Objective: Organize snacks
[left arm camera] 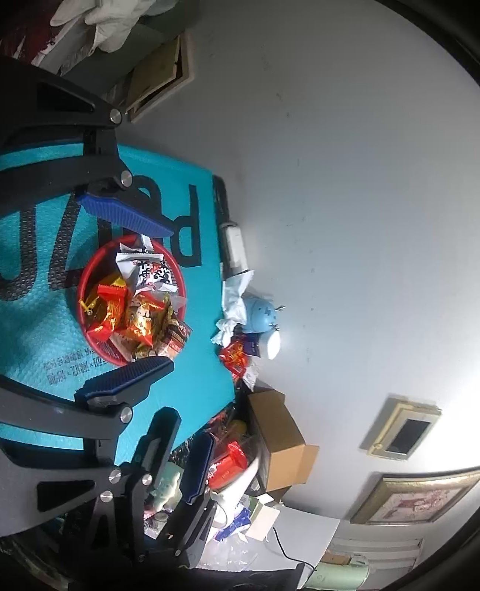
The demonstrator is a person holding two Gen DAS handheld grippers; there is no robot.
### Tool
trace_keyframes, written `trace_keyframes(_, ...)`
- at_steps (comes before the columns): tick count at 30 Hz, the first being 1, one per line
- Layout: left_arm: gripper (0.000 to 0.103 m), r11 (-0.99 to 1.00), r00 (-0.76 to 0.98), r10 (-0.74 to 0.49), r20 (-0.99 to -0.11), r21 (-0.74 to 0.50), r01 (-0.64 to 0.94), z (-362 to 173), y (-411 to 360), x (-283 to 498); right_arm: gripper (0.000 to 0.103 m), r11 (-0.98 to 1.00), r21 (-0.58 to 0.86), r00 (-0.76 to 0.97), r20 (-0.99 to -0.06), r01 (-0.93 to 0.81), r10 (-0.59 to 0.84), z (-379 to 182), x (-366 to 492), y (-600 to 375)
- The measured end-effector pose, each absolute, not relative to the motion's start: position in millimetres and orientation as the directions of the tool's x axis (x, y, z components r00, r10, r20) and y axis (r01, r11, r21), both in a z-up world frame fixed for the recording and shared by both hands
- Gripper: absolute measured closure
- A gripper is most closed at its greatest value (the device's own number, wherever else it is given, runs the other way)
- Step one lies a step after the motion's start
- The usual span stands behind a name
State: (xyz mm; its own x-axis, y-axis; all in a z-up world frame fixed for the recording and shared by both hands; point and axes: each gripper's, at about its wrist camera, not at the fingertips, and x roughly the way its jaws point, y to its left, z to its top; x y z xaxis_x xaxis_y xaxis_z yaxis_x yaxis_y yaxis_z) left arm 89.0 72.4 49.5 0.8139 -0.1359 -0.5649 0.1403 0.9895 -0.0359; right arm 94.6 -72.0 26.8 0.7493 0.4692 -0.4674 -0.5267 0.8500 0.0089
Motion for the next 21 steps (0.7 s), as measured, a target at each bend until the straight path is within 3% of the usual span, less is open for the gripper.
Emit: trace_keyframes(21,0.037,0.995,0.863,-0.097,-0.496,-0.026,0.097,70,46,-25,0.050,0.875,-0.022,0.813,-0.382,-0.484,0.441,60,-17,-106)
